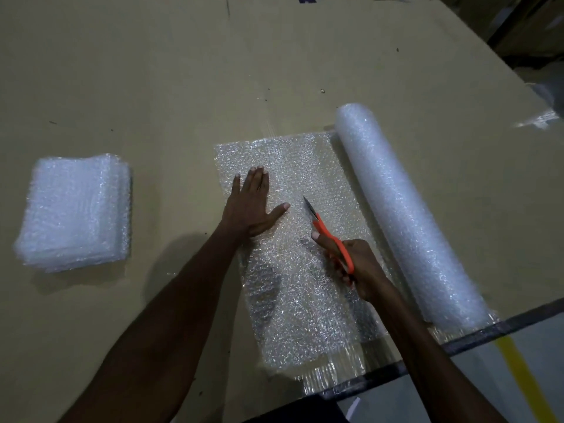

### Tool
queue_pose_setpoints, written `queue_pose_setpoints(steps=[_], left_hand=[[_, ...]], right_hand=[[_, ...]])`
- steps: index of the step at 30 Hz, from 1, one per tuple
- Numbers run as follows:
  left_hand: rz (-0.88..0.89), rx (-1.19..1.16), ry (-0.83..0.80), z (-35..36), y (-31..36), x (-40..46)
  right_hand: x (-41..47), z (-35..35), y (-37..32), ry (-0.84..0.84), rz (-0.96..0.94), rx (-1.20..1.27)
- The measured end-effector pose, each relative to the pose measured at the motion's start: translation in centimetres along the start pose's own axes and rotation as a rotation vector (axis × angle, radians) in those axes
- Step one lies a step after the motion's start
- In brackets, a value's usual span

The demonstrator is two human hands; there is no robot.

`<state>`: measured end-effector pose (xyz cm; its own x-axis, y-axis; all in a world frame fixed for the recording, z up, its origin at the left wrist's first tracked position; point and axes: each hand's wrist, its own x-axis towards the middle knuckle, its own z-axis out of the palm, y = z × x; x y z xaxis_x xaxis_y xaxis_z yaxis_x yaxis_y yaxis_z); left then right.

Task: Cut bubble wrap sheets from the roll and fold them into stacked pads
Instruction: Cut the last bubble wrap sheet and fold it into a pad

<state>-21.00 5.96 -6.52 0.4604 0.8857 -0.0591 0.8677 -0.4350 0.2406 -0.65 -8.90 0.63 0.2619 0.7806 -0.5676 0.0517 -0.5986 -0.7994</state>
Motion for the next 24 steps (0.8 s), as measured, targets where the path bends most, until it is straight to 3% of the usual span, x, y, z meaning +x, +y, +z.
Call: queue_pose_setpoints(steps=[24], left_hand=[[0.008,-0.031,0.007,0.3,-0.4,-0.2]], right_hand=[[2.5,1.3,-2.2,-0.022,-0.001,0.035]])
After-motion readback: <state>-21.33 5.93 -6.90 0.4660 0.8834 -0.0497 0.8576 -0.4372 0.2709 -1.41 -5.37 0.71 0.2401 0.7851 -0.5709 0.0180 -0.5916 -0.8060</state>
